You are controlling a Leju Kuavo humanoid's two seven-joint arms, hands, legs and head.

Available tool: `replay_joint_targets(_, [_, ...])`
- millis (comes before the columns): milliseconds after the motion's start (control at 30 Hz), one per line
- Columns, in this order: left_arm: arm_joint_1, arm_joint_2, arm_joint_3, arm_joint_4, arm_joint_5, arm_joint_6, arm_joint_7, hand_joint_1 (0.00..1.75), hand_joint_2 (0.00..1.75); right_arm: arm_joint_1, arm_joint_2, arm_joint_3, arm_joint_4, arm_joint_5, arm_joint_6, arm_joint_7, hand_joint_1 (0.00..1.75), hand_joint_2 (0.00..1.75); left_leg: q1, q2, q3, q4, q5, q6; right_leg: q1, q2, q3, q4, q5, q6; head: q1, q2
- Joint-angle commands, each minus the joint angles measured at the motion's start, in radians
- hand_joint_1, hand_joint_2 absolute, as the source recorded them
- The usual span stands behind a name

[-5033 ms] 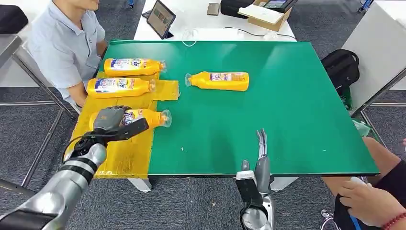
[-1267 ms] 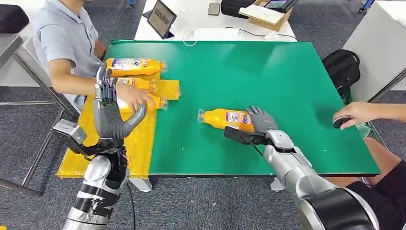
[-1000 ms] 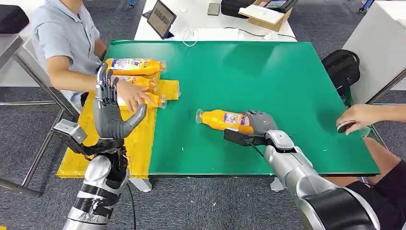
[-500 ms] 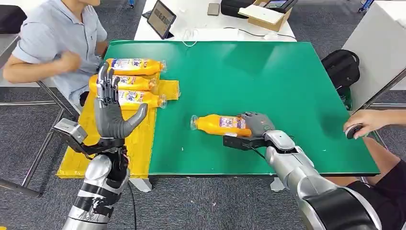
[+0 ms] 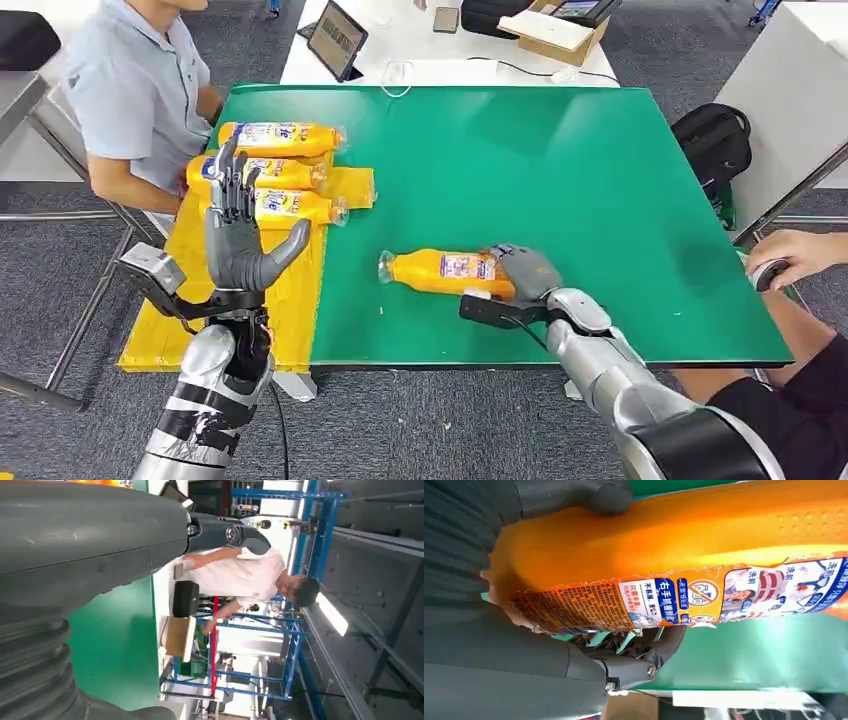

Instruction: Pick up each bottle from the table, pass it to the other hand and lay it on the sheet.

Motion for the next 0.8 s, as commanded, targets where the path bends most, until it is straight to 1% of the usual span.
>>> replay_joint_targets(33, [-0.007,-0.002,0.046,0.056,0.012,0.008,-0.002,0.00,1.75,0.041,0.026,-0.038,-0.025,-0.056,-0.026,-0.051,1.75,1.75,0.000,0.001,0.003,-0.001,-0.001,-0.001,0.001,0.001,0.003,-0.001,-0.001,-0.002,0.000,0.000])
replay_joint_targets(133, [-0.003,-0.008,0.052,0.050,0.014,0.021,-0.008,0.00,1.75,0.043,0.026,-0.040,-0.032,-0.063,-0.035,-0.055,1.75,1.75,0.001,-0.001,0.003,-0.001,-0.001,-0.001,0.001,0.000,0.003,-0.001,-0.001,-0.002,0.000,0.000])
replay_joint_targets(167, [0.009,-0.018,0.063,0.039,-0.005,0.073,-0.034,0.00,1.75,0.050,0.029,-0.050,-0.045,-0.086,-0.053,-0.071,1.75,1.75,0.001,0.000,0.002,-0.001,-0.001,-0.001,0.001,0.000,0.002,-0.001,0.000,-0.001,0.000,0.000])
replay_joint_targets(200, [0.019,-0.027,0.076,0.026,-0.023,0.126,-0.068,0.00,1.75,0.055,0.034,-0.055,-0.055,-0.108,-0.061,-0.084,1.75,1.75,0.001,0.000,0.004,0.000,-0.002,-0.001,0.001,0.000,0.004,0.000,-0.002,-0.002,0.000,0.000])
replay_joint_targets(233, [0.034,-0.036,0.091,0.015,-0.015,0.152,-0.072,0.00,1.75,0.064,0.040,-0.066,-0.072,-0.132,-0.079,-0.094,1.75,1.75,0.001,0.001,0.003,0.000,-0.002,-0.001,0.001,0.001,0.003,0.000,-0.001,-0.002,0.000,0.000])
replay_joint_targets(267, [0.046,-0.040,0.101,0.013,0.006,0.158,-0.057,0.00,1.75,0.073,0.042,-0.068,-0.084,-0.146,-0.091,-0.095,1.75,1.75,0.000,0.001,0.002,-0.001,-0.001,-0.001,0.000,0.001,0.002,-0.001,0.000,-0.001,0.000,0.000])
replay_joint_targets(300, [0.058,-0.040,0.108,0.029,0.038,0.156,-0.019,0.00,1.75,0.087,0.040,-0.075,-0.097,-0.167,-0.100,-0.091,1.75,1.75,0.001,0.002,0.004,0.000,-0.002,-0.001,0.001,0.002,0.004,-0.001,-0.001,-0.002,0.000,0.000])
replay_joint_targets(367, [0.063,-0.039,0.116,0.083,0.088,0.140,0.041,0.00,1.75,0.102,0.026,-0.075,-0.107,-0.179,-0.109,-0.084,1.75,1.75,0.000,0.001,0.002,-0.001,-0.001,-0.001,0.000,0.001,0.002,0.000,-0.001,-0.001,0.000,0.000])
replay_joint_targets(400, [0.063,-0.036,0.119,0.110,0.104,0.137,0.044,0.00,1.75,0.110,0.019,-0.075,-0.113,-0.192,-0.117,-0.088,1.75,1.75,0.000,0.001,0.005,-0.001,-0.002,-0.001,0.000,0.001,0.005,-0.001,-0.002,-0.002,0.000,0.000])
replay_joint_targets(467, [0.064,-0.030,0.127,0.139,0.107,0.156,0.015,0.00,1.75,0.116,0.016,-0.084,-0.122,-0.231,-0.125,-0.110,1.75,1.75,0.000,-0.001,0.003,-0.001,-0.001,-0.001,0.000,-0.001,0.003,-0.001,-0.001,-0.001,0.000,0.000])
replay_joint_targets(500, [0.065,-0.029,0.130,0.145,0.104,0.168,0.012,0.00,1.75,0.116,0.017,-0.088,-0.127,-0.252,-0.124,-0.116,1.75,1.75,0.000,-0.001,0.005,-0.001,-0.002,-0.001,0.000,0.000,0.004,-0.001,-0.002,-0.002,0.000,0.000])
replay_joint_targets(533, [0.063,-0.027,0.129,0.158,0.092,0.193,0.029,0.00,1.75,0.117,0.017,-0.089,-0.135,-0.271,-0.126,-0.117,1.75,1.75,0.000,0.000,0.004,-0.001,-0.001,-0.001,0.000,0.000,0.003,-0.001,-0.001,-0.002,0.000,0.000])
replay_joint_targets(567, [0.063,-0.030,0.131,0.173,0.112,0.190,0.069,0.00,1.75,0.121,0.017,-0.096,-0.146,-0.287,-0.139,-0.119,1.75,1.75,0.000,0.000,0.002,-0.001,-0.001,-0.001,0.000,0.000,0.002,-0.001,-0.001,-0.001,0.000,0.000])
replay_joint_targets(600, [0.064,-0.029,0.128,0.184,0.126,0.182,0.089,0.00,1.75,0.123,0.017,-0.099,-0.152,-0.300,-0.141,-0.121,1.75,1.75,0.000,0.000,0.003,-0.001,-0.002,-0.001,0.000,0.000,0.003,-0.001,-0.001,-0.002,0.000,0.000])
replay_joint_targets(633, [0.067,-0.028,0.121,0.208,0.120,0.200,0.099,0.00,1.75,0.133,0.016,-0.110,-0.172,-0.327,-0.140,-0.133,1.75,1.75,0.000,0.000,0.002,-0.001,-0.001,-0.001,0.000,0.000,0.002,-0.001,-0.001,-0.001,0.000,0.000])
replay_joint_targets(733, [0.090,-0.025,0.104,0.210,0.123,0.191,0.097,0.00,1.75,0.158,0.018,-0.114,-0.223,-0.363,-0.148,-0.151,1.75,1.75,0.000,-0.001,0.003,-0.001,-0.001,-0.001,0.000,-0.001,0.003,-0.001,-0.001,-0.002,0.000,0.000])
replay_joint_targets(767, [0.106,-0.016,0.082,0.195,0.118,0.167,0.088,0.00,1.75,0.189,0.014,-0.095,-0.303,-0.408,-0.146,-0.151,1.75,1.75,0.000,0.000,0.002,-0.001,-0.001,-0.001,0.000,0.000,0.002,-0.001,-0.001,-0.001,0.000,0.000])
replay_joint_targets(800, [0.115,-0.013,0.076,0.192,0.118,0.154,0.088,0.00,1.75,0.196,0.007,-0.081,-0.318,-0.423,-0.148,-0.151,1.75,1.75,0.000,0.000,0.004,-0.001,-0.002,-0.001,0.000,0.000,0.004,-0.001,-0.002,-0.002,0.000,0.000])
